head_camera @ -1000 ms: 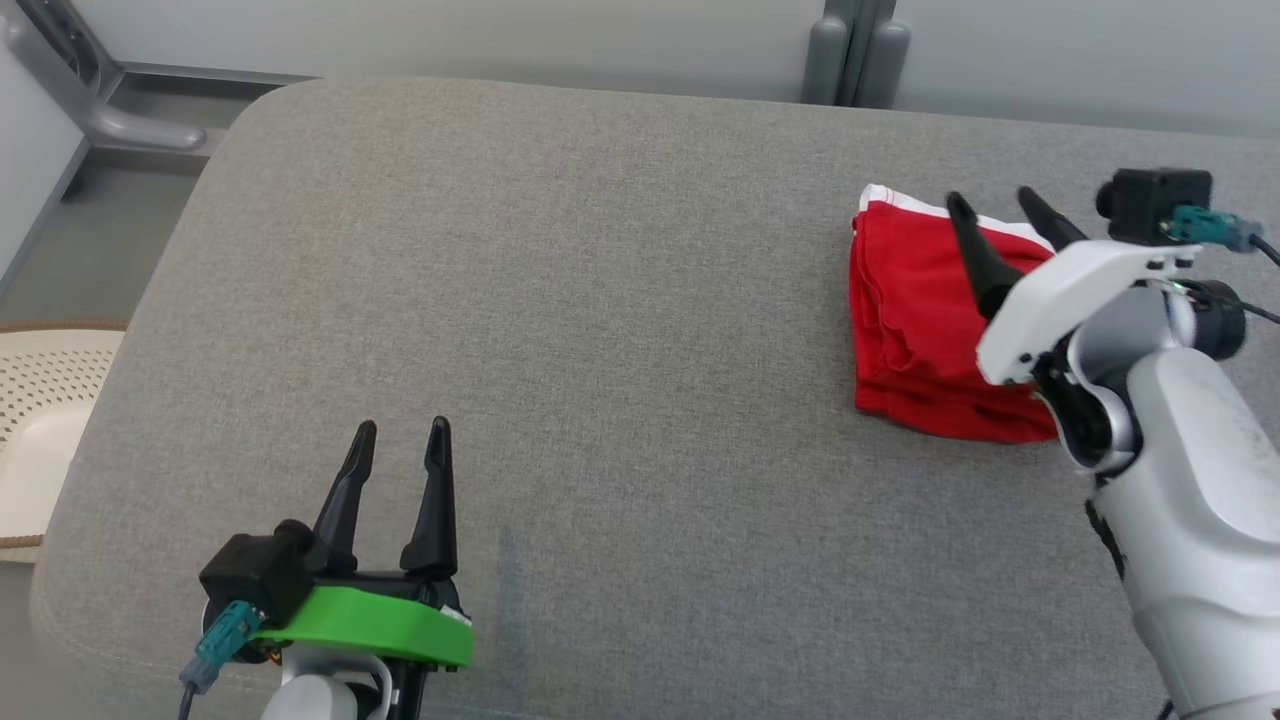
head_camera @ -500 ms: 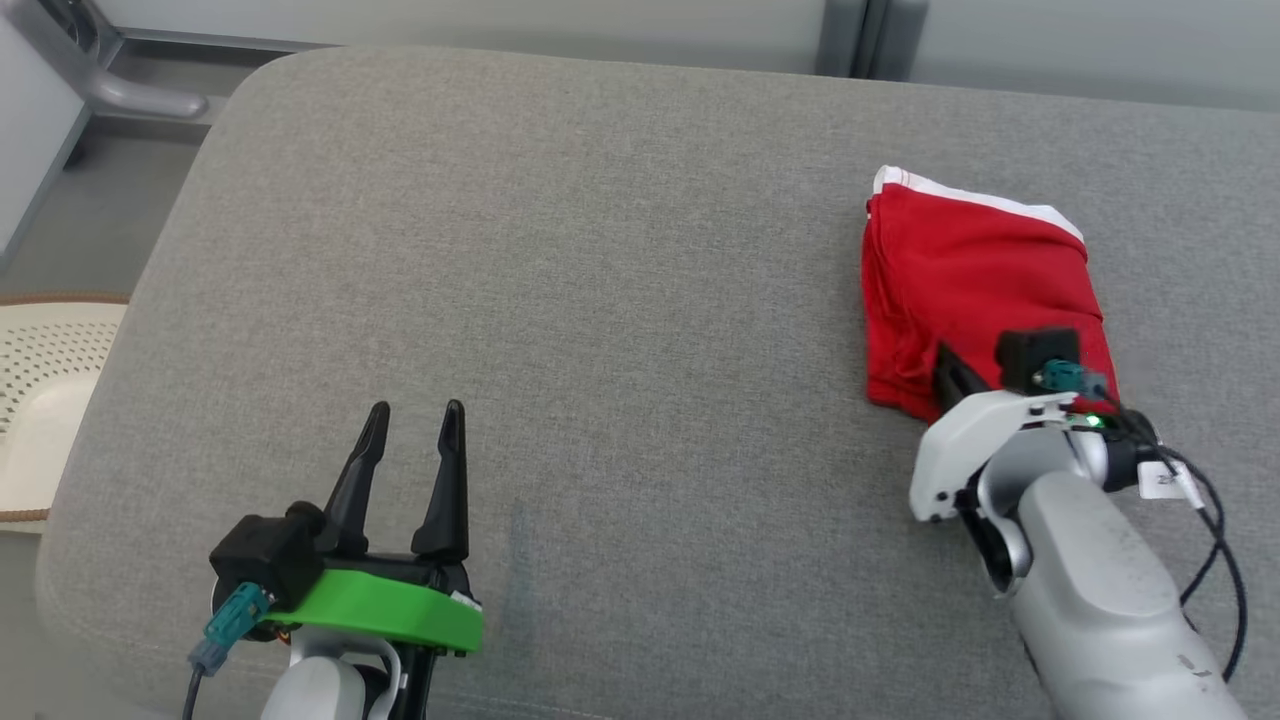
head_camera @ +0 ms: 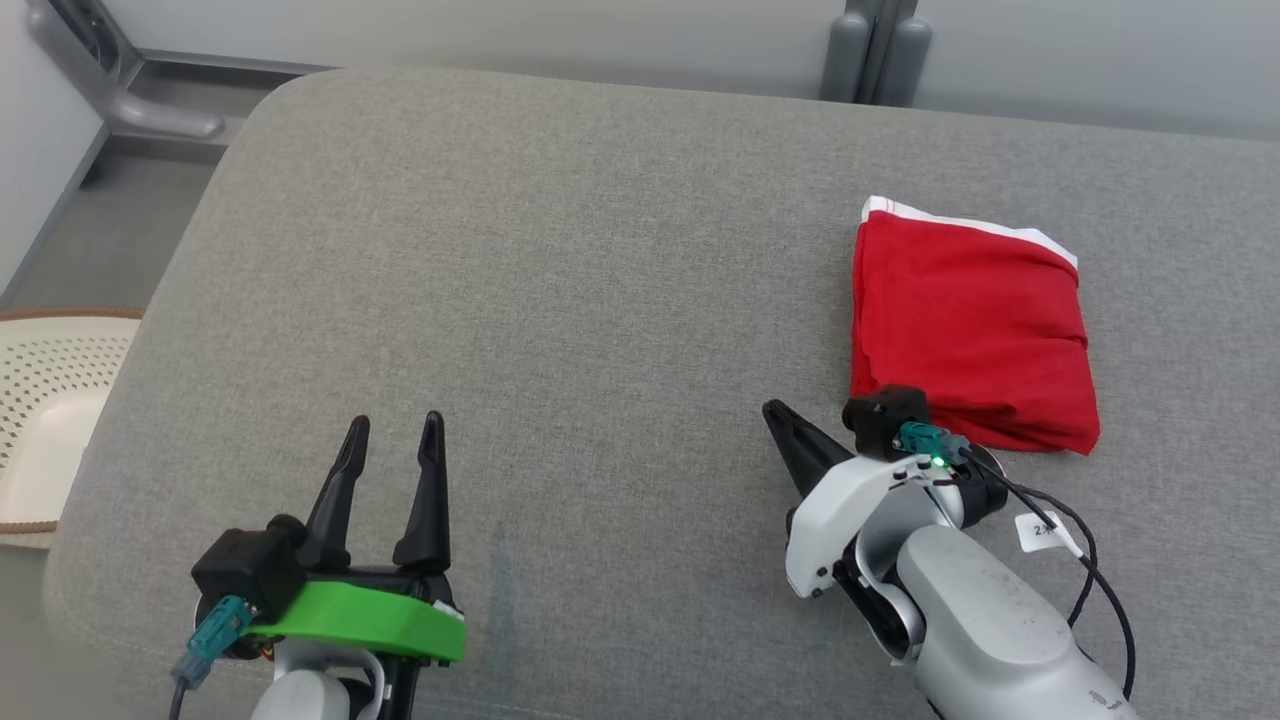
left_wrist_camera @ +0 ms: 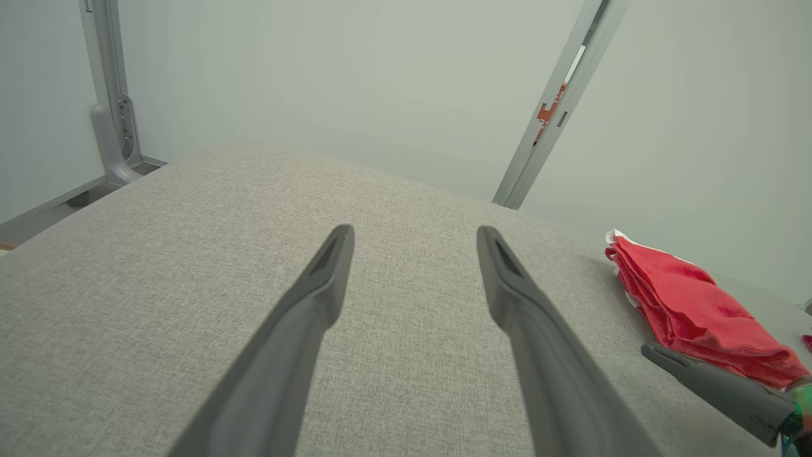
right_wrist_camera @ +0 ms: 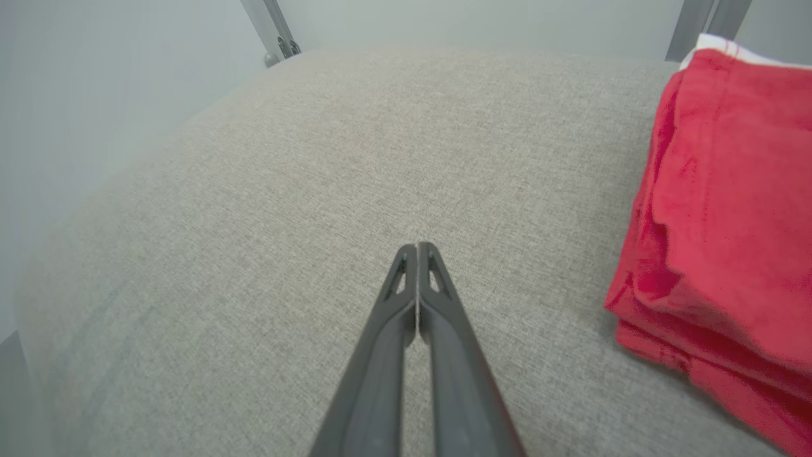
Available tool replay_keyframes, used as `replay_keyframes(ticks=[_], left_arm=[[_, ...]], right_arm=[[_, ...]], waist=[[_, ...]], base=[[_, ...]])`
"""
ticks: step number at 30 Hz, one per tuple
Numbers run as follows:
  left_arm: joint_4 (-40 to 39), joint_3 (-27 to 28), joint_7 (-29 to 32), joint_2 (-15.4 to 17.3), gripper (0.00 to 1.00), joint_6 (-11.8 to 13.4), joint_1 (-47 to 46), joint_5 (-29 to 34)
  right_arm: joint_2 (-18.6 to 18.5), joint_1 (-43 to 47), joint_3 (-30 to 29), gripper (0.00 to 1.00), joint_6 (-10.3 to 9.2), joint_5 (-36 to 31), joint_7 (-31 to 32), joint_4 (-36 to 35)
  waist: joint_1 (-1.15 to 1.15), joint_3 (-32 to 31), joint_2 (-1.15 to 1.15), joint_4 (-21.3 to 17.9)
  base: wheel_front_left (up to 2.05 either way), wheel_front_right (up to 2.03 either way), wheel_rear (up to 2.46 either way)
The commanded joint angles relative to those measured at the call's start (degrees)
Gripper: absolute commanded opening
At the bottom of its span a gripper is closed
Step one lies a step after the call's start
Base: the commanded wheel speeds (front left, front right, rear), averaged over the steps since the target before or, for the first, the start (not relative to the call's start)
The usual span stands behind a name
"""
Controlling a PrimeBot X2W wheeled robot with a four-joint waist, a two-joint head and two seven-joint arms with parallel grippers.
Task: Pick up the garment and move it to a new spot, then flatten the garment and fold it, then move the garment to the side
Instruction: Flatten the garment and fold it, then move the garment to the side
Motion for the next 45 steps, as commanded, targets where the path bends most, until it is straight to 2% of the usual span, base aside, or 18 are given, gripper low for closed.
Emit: replay_keyframes(ticks=[1,2,5,9,14,20,27,45], left_arm=[[-0.05,0.55,-0.12,0.44,1.0,0.02,1.05,0.29],[-0.12,1.14,-0.12,0.47,1.0,0.02,1.47,0.4],[-0.41,2.47,-0.12,0.4,1.0,0.02,2.66,0.74],[-0.97,4.15,-0.11,0.23,1.0,0.02,3.95,1.24],[-1.54,6.21,-0.12,0.31,1.0,0.02,5.05,1.69],[-2.53,7.64,-0.05,0.84,1.0,0.02,5.76,2.82],[-2.72,9.32,-0.05,0.78,1.0,0.02,6.48,3.73],[-1.3,9.13,-0.05,1.09,1.0,0.02,9.7,4.37]], right_arm=[[-0.87,1.08,0.26,0.53,-0.1,0.88,-1.35,-2.06],[-1.5,1.8,-0.29,1.0,-0.11,1.78,-2.4,-4.09],[-3.06,3.99,-2.81,1.0,-0.1,2.21,-4.25,-10.18],[-5.23,8.14,-8.81,1.0,-0.1,-0.33,-4.63,-18.61],[-5.31,14.28,-19.01,1.0,-0.09,-4.97,-1.79,-29.6],[-5.31,20.01,-26.71,1.0,-0.09,-9.69,2.31,-36.71],[-6.43,22.72,-29.34,1.0,-0.09,-9.01,4.74,-37.08],[-7.81,24.38,-25.22,1.0,-0.09,-5.23,4.49,-33.16]], waist=[[0.0,-1.4,0.0,-1.38],[0.0,-1.91,0.0,-1.9],[0.0,-3.15,0.0,-3.47],[0.0,-4.3,0.0,-5.68],[0.0,-5.21,0.0,-8.37],[0.0,-5.16,0.0,-11.6],[0.0,-5.76,0.0,-13.96],[0.0,-8.67,0.0,-13.7]], base=[[0.0,0.0,0.0],[0.0,0.0,0.0],[0.0,0.0,0.0],[0.0,0.0,0.0],[0.0,0.0,0.0],[0.0,0.0,0.0],[0.0,0.0,0.0],[0.0,0.0,0.0]])
